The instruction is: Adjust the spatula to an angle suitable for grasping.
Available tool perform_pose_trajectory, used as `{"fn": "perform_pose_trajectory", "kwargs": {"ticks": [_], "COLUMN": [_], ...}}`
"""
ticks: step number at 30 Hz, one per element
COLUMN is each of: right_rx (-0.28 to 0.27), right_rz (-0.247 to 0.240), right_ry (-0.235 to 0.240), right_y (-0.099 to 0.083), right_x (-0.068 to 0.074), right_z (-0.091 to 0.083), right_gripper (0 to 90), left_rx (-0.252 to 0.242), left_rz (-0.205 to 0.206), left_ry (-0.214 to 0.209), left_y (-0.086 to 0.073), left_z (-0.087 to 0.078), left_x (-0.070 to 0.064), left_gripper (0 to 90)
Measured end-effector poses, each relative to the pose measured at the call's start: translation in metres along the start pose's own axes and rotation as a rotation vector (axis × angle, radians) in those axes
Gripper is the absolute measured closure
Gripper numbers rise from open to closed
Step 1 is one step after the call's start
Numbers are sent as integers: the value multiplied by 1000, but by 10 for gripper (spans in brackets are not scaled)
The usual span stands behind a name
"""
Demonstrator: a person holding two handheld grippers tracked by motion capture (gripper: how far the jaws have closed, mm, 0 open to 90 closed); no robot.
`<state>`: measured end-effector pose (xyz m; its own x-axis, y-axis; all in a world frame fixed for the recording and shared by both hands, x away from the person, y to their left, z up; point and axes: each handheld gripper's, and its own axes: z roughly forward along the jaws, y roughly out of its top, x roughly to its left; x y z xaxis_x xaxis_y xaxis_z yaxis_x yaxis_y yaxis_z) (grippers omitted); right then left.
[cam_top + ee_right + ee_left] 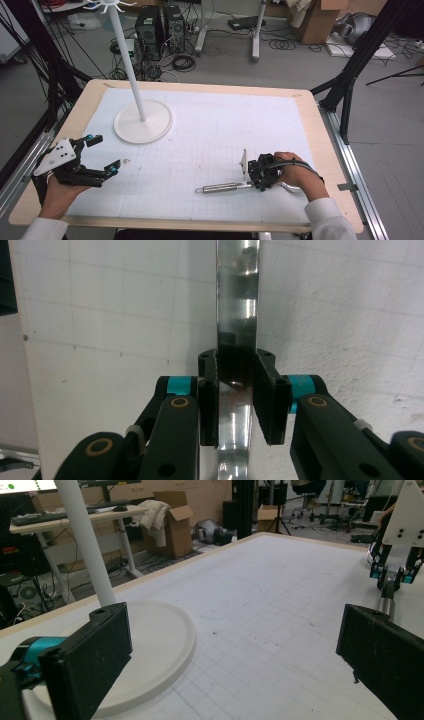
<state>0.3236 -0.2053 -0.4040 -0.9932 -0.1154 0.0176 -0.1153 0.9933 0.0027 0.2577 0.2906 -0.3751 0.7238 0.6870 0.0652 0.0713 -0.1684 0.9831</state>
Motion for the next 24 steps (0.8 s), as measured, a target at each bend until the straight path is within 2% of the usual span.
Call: {"fn": "perform_pose_trajectory", "kwargs": {"ticks": [1, 4, 5, 10, 16, 19, 24], "right_rx": [-8, -15, -21, -57, -109, -126, -194], "right_rz": [-14, -9, 9, 20, 66, 67, 102], "right_ry": [-7, -11, -12, -26, -48, -52, -69], "right_y": [0, -1, -1, -3, -6, -6, -9], "right_x": [-1, -1, 0, -1, 0, 0, 1], "right_z": [0, -1, -3, -7, -15, -17, -25], "right_gripper": [747, 748, 748, 749, 748, 749, 749], "left_rx": [0, -2, -2, 1, -4, -6, -13], "left_rz": [0, 1, 0, -2, 0, 2, 3], "left_ry": [0, 1, 1, 2, 1, 3, 9], "left_y": [0, 0, 0, 0, 1, 2, 4], "left_z": [0, 0, 0, 0, 0, -1, -3], "left_x": [0, 0, 0, 0, 0, 1, 2], "left_gripper": [17, 18, 17, 18, 18, 17, 18]}}
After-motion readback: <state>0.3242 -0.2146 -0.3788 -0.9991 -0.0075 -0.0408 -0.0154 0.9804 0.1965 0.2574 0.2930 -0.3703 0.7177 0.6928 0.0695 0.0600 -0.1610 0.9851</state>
